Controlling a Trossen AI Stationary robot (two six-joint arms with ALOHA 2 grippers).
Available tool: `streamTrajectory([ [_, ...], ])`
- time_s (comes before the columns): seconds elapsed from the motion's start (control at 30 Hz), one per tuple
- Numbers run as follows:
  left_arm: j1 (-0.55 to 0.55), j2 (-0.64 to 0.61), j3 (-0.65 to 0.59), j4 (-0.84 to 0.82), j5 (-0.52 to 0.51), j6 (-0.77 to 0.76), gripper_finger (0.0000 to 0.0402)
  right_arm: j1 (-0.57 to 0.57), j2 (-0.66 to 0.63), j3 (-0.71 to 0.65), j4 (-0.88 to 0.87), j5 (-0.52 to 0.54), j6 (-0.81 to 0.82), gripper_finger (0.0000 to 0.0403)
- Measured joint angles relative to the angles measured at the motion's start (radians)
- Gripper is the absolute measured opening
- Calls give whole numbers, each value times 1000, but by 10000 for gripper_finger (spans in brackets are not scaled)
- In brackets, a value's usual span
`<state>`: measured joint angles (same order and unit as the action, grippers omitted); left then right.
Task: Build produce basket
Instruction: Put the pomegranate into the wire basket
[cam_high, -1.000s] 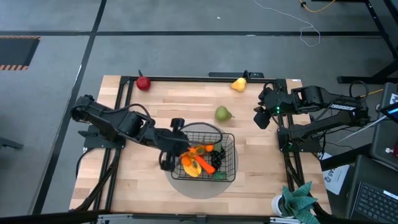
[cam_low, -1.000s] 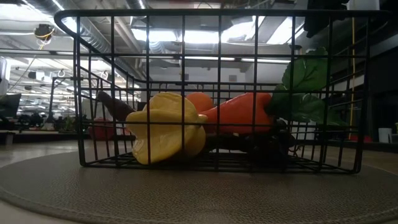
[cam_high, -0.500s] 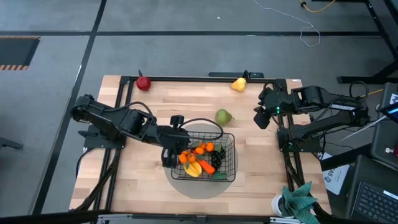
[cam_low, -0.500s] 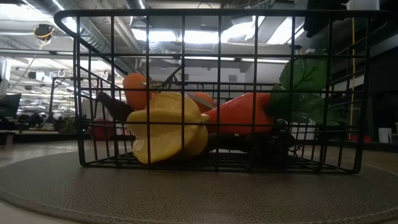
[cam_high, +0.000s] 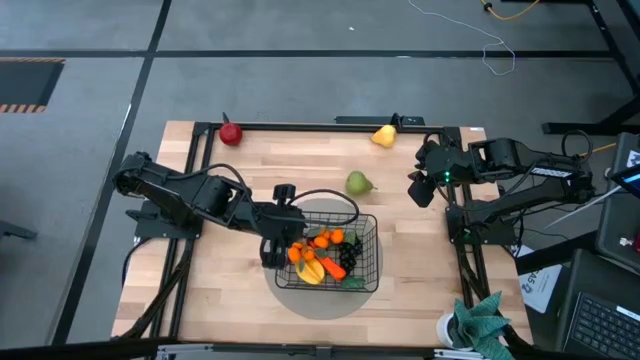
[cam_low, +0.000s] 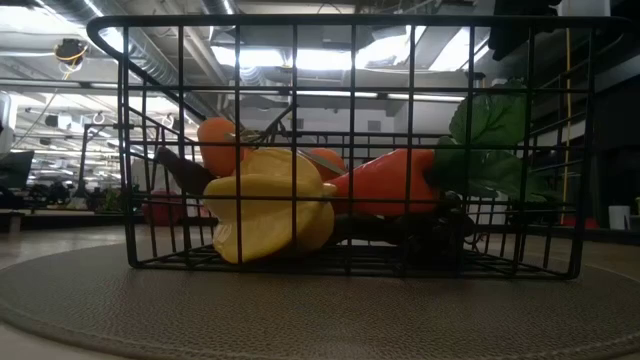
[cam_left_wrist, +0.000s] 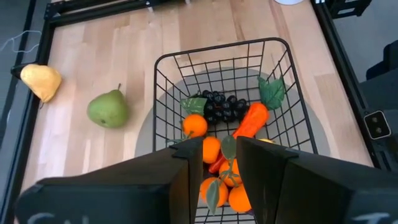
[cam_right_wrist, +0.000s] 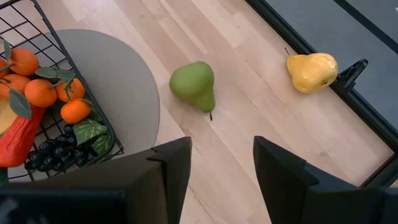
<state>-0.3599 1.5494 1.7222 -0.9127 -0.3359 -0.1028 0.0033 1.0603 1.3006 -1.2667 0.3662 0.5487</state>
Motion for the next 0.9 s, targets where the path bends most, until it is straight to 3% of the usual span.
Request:
streamTrajectory([
  [0.23, 1, 0, 0, -9, -77, 0, 81, 0, 0, 0, 0, 0, 0, 161],
  [0.43, 72, -7, -1, -170, -268, -51, 81, 0, 0, 0, 0, 0, -1, 161],
  [0.67, 302, -8, -1, -361, -318, -149, 81, 0, 0, 0, 0, 1, -1, 161],
  [0.9, 589, -8, -1, -382, -315, -61, 81, 0, 0, 0, 0, 1, -2, 161],
])
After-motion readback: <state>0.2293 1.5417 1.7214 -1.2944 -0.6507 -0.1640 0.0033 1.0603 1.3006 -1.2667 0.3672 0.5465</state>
